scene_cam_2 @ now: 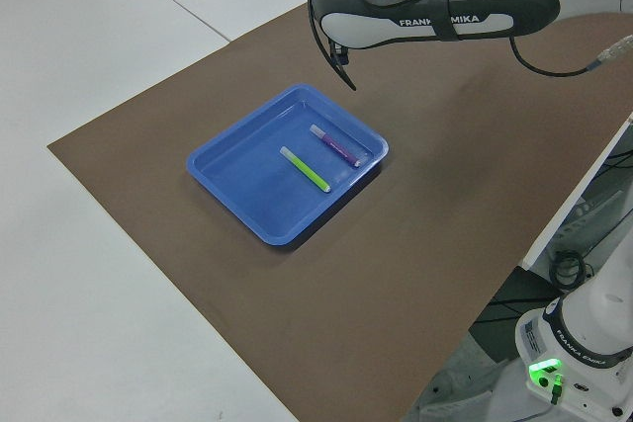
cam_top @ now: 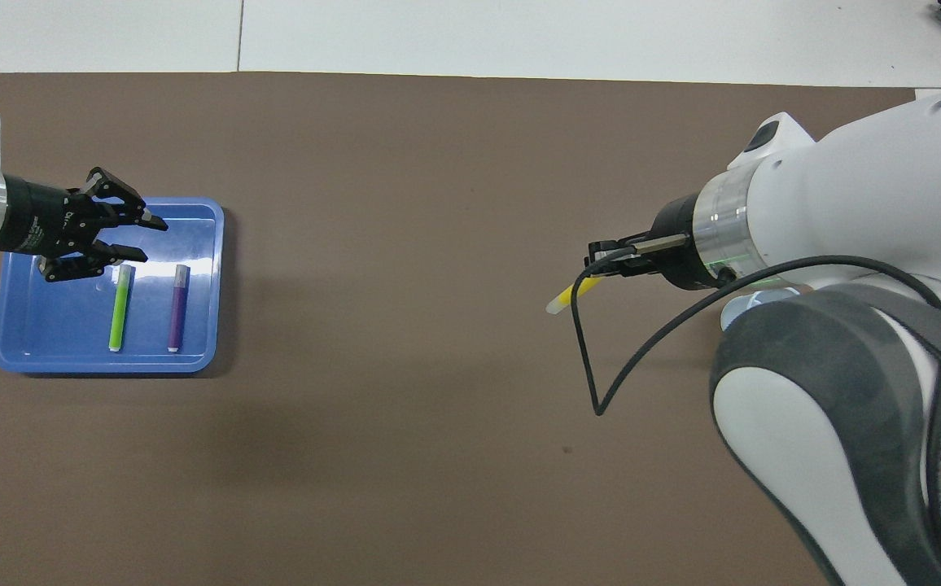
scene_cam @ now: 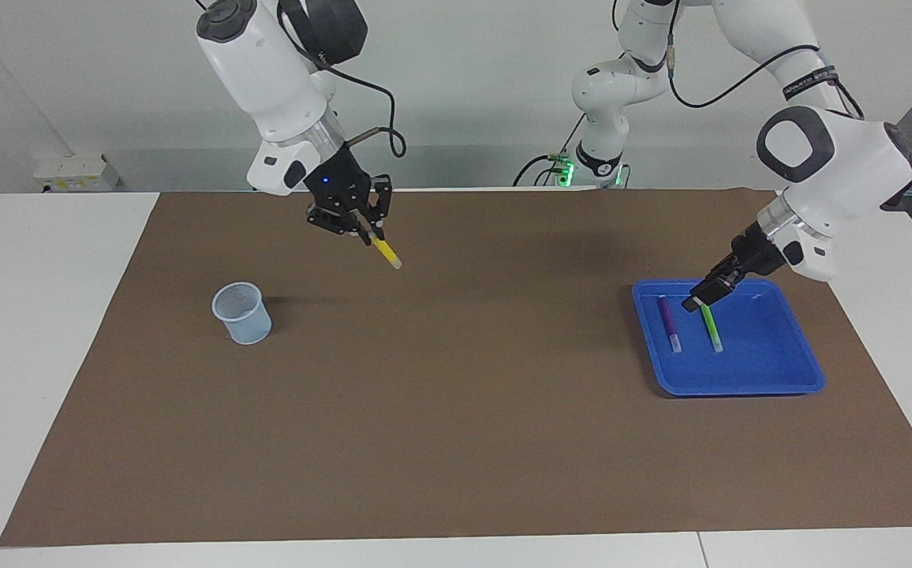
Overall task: Right arm passes pens to left for tray arrangement
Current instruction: 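Lift the yellow pen from the cup with the right gripper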
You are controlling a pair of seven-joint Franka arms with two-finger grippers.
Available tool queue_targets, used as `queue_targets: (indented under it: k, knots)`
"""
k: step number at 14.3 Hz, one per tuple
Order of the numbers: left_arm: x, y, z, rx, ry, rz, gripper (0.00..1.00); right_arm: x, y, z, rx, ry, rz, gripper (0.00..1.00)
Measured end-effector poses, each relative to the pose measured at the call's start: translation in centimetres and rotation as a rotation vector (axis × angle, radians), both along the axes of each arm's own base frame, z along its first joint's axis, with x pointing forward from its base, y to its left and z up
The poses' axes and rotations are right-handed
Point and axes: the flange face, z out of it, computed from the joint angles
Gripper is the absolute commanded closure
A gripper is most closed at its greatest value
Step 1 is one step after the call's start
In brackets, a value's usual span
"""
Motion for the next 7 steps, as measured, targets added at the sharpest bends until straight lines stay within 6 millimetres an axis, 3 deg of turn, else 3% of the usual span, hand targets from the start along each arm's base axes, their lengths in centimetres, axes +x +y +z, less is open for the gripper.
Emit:
queue_targets:
  k: [7]
  knots:
    - [-1.1, -4.0, 5.0, -0.181, 0.11, 0.34, 0.39, -1.1, 7.2, -1.4, 0.19, 0.04, -0.303, 1.0]
